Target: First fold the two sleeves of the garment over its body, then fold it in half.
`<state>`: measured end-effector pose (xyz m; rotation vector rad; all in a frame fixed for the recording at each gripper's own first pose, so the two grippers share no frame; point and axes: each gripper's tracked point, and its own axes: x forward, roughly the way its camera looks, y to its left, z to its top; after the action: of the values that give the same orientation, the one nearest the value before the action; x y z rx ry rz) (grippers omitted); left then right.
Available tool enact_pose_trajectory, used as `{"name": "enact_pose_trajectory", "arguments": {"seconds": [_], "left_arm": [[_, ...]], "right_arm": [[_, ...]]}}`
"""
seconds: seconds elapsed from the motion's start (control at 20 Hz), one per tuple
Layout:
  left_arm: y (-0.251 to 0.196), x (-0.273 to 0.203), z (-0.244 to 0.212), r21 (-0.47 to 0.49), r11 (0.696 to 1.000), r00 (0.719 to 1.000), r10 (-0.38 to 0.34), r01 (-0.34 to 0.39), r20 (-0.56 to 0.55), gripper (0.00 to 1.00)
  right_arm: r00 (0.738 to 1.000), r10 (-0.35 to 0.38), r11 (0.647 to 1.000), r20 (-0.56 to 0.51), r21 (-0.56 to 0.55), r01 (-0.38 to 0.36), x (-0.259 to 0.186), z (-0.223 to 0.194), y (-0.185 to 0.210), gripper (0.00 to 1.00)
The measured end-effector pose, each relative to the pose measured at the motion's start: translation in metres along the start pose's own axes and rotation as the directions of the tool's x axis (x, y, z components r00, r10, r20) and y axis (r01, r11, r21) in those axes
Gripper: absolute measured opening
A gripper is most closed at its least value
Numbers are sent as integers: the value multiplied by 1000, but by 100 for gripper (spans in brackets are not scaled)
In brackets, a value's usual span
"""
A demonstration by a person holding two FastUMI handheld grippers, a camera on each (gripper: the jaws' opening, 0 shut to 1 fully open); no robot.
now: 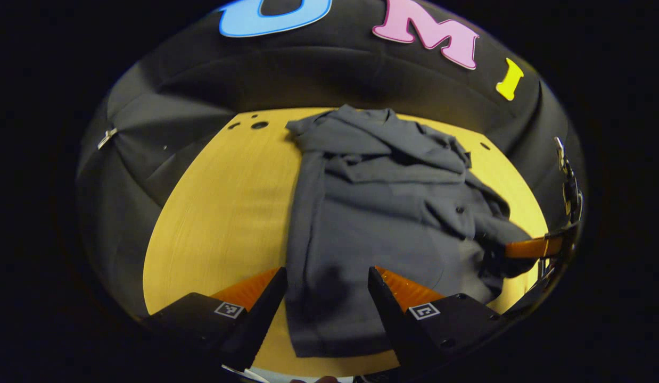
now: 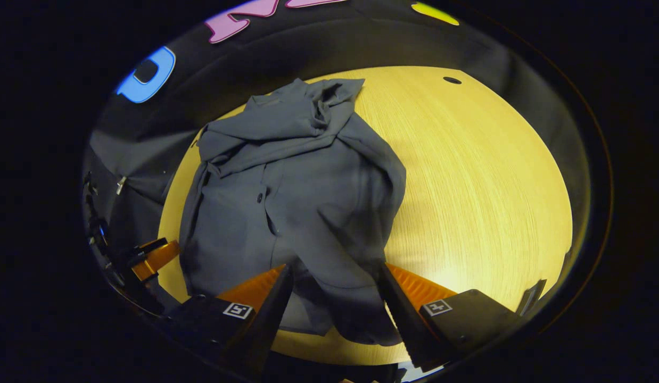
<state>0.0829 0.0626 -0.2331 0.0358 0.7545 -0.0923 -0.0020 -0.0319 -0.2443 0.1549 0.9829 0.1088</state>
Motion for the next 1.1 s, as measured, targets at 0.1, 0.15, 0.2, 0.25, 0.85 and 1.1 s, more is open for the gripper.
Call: {"name": "enact_pose_trajectory", "arguments": {"seconds": [0.1,0.15,0.2,0.25,0.85,1.1], "left_arm": [[14,-5,-28,-18,1000,999,17,-17,-29,96],[17,-7,-37,-25,999,999,23,-24,-39,96],[21,-8,-47,-30,999,999,29,-30,-46,96],[21,-7,-56,-32,999,998,29,-31,-56,96],[8,-1,-72,-30,998,996,55,-57,-68,93],[-12,0,-68,-12,999,997,30,-31,-72,41]], "right_arm": [[1000,-20,1000,-16,-13,20,5,-9,-2,99],[999,-33,999,-22,-21,32,5,-14,-3,99],[999,-43,999,-25,-28,43,7,-16,-3,99],[998,-49,998,-25,-34,48,7,-18,-4,99],[987,-157,975,-27,-164,151,19,-34,-3,94],[994,-100,989,-41,-112,95,24,-35,10,30]]}}
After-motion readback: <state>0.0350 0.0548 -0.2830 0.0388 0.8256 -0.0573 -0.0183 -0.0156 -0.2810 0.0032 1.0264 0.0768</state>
